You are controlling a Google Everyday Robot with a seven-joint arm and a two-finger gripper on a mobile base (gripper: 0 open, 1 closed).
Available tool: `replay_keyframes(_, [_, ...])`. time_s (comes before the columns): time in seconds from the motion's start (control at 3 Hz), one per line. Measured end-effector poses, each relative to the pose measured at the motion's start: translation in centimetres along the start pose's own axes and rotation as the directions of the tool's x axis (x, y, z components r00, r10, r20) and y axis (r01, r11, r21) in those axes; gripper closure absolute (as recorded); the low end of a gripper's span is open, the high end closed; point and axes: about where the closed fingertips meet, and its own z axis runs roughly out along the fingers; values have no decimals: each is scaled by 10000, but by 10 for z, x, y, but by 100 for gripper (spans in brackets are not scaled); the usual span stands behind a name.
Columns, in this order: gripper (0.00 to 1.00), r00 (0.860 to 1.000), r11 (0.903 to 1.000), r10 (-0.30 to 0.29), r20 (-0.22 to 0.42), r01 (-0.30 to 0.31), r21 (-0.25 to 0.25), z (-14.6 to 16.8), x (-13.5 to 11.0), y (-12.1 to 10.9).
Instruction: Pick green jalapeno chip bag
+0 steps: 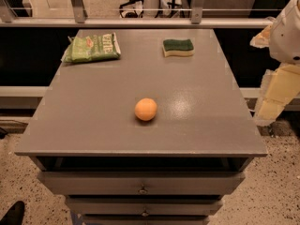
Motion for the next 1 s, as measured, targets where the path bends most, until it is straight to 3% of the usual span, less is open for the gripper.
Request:
replay_keyframes(0.33, [0,9998,10000,-98,146,98,-3,1,-4,-2])
replay_keyframes(0.67, [0,9896,9967,-782,1206,801,-106,17,-39,-16])
replay_keyframes(1.0, [0,9484,9896,-1384,2851,1435,31,58,-106,-52])
